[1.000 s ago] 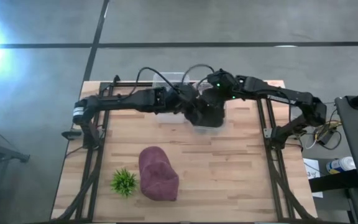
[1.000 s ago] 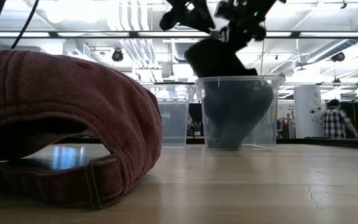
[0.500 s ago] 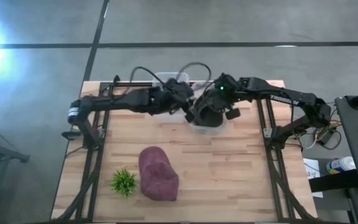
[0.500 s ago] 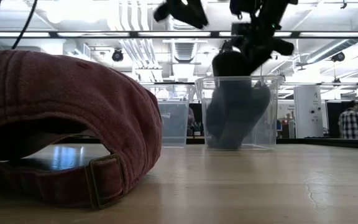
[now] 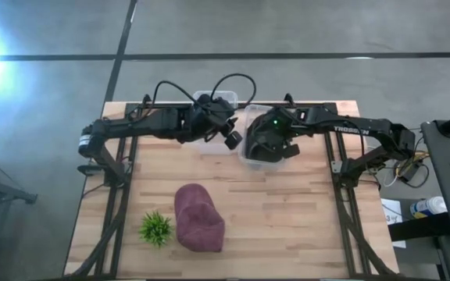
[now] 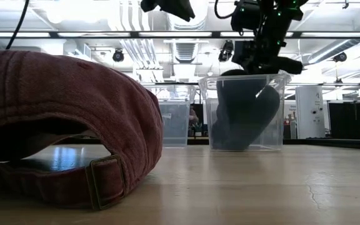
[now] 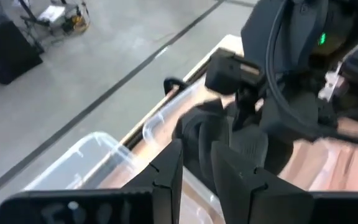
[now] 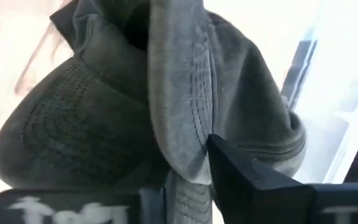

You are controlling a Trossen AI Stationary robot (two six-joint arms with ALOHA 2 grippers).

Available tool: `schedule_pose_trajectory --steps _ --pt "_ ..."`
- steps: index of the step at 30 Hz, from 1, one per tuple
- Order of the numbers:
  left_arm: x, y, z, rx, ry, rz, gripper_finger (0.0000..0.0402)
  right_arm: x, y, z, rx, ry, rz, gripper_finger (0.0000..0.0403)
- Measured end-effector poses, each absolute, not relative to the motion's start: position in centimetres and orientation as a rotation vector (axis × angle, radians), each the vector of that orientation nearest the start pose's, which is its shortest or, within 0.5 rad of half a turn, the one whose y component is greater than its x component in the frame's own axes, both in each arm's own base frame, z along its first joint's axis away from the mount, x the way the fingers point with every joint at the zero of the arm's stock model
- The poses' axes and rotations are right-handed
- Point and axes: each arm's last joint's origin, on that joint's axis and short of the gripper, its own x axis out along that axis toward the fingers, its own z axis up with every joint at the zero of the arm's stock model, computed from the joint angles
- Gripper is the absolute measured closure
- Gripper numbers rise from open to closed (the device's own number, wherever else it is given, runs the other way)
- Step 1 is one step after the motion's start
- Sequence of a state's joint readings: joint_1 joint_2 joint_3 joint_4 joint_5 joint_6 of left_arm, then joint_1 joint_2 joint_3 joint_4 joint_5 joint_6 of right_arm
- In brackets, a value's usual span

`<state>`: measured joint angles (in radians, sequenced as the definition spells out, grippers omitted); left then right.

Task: Pick & Place hat
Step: Put the black cap into the right transparent bin, then put the red cap into the left transparent bin

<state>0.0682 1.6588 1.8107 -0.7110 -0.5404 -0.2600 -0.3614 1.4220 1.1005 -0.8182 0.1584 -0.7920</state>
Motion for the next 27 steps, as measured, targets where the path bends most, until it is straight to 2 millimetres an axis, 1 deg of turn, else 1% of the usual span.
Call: schedule_pose_trajectory --steps 3,7,10,15,17,21,24,27 --pt "35.1 3.7 41.1 -0.135 0.498 0.667 0.0321 25.0 -9.9 25.3 -0.536 1.280 -0.002 0.0306" --pt "35.1 3.4 41.0 -0.149 0.502 0.664 0.0321 25.0 -9.9 25.6 -0.525 1.296 -0.072 0.0274" --pt "35.1 3.2 41.0 -0.148 0.502 0.657 0.0321 25.2 -10.1 26.8 -0.523 1.275 -0.133 0.0245" --pt "34.9 2.9 40.7 -0.133 0.542 0.657 0.0321 24.9 -10.0 29.5 -0.530 1.231 -0.161 0.0207" --pt "34.8 2.9 40.5 -0.122 0.563 0.671 0.0321 24.5 -9.8 29.9 -0.513 1.229 -0.130 0.0195" --pt "34.4 2.9 40.2 -0.093 0.603 0.711 0.0321 23.5 -9.3 29.9 -0.442 1.289 -0.110 0.0177" --pt "33.7 2.8 39.7 -0.084 0.678 0.724 0.0321 22.4 -8.6 30.4 -0.367 1.308 -0.146 0.0167" --pt "32.8 2.5 39.0 -0.062 0.800 0.708 0.0321 21.4 -7.6 31.4 -0.292 1.265 -0.207 0.0161"
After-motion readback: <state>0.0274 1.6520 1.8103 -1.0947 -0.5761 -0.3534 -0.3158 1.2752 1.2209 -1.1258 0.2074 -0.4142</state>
